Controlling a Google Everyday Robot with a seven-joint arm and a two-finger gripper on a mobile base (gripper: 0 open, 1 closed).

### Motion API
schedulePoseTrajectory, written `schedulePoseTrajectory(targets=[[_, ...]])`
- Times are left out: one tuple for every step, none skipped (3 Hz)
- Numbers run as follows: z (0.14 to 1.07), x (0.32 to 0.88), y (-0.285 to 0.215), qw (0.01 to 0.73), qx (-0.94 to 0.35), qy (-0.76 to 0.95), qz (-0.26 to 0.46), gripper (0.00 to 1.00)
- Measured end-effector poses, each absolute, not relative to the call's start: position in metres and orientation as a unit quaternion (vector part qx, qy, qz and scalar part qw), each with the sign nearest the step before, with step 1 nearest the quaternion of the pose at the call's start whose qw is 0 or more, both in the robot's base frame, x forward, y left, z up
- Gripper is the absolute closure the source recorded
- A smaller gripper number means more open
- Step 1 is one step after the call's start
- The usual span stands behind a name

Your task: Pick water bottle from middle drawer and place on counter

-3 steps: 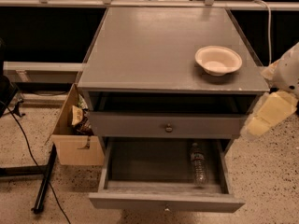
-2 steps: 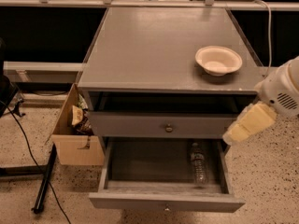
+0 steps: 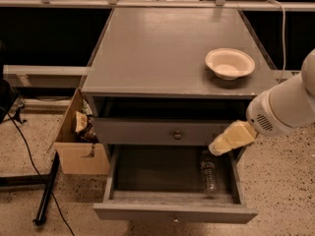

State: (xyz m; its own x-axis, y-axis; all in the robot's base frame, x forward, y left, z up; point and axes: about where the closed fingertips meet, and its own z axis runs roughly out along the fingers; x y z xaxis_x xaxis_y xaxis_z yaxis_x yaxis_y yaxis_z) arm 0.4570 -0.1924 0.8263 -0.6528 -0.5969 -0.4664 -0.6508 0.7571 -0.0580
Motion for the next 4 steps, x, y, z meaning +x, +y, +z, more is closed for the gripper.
schedulePoseTrajectory(targets=[[0.827,0.457,-0.192,0.236,-0.344,0.907,0.057,0.0],[0.799,0.465,-0.207,0.241,-0.318,0.917,0.021,0.0],[0.77,0.479,-0.22,0.25,-0.289,0.924,-0.007,0.0],[0.739,0.498,-0.228,0.257,-0.258,0.931,-0.018,0.0]])
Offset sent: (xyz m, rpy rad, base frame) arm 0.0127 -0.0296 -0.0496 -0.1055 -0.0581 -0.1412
